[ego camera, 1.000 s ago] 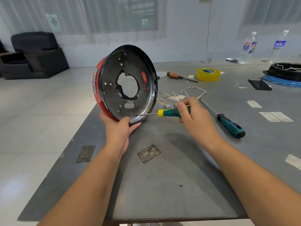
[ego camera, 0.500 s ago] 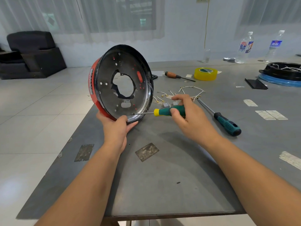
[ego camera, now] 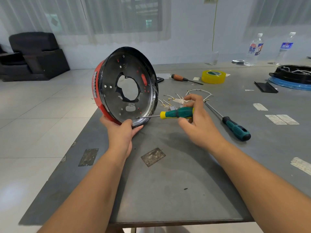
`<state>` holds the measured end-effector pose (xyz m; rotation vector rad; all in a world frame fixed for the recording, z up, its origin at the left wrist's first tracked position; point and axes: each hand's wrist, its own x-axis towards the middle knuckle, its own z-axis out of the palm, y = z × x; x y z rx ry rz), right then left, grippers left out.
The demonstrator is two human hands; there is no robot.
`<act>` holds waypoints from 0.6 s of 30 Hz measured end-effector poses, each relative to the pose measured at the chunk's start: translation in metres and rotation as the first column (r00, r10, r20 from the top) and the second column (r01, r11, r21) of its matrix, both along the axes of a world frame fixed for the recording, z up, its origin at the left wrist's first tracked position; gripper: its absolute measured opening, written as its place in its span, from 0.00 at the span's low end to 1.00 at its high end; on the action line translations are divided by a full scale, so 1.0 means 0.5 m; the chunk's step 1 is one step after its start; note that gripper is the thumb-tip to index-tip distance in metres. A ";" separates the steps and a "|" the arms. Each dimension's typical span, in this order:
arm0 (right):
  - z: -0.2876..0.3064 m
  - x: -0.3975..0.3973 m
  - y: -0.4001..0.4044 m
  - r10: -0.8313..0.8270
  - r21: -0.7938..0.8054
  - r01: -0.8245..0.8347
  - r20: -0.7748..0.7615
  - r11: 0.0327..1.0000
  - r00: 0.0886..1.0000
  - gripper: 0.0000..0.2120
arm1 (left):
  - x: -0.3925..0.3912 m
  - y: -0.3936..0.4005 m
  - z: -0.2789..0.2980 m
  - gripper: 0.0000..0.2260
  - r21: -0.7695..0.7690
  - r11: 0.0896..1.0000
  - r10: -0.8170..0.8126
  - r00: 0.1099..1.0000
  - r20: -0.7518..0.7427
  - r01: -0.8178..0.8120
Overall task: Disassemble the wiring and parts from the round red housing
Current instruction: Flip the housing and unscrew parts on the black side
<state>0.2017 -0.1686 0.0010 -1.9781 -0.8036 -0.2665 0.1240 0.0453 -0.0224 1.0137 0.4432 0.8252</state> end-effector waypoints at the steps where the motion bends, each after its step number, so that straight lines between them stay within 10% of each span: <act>1: -0.001 0.003 0.002 -0.052 -0.016 0.052 0.007 0.998 0.999 0.17 | 0.000 0.000 0.000 0.27 0.003 1.000 -0.001 1.000 -0.004 0.001; 15: 0.006 0.011 -0.001 -0.215 -0.054 0.218 0.057 0.974 0.975 0.16 | -0.004 -0.007 0.004 0.28 0.016 1.000 -0.019 1.000 -0.009 0.020; 18: 0.010 0.004 -0.006 -0.040 0.028 0.039 0.020 0.999 0.999 0.12 | -0.003 -0.005 0.003 0.27 0.014 1.000 -0.013 1.000 -0.015 0.013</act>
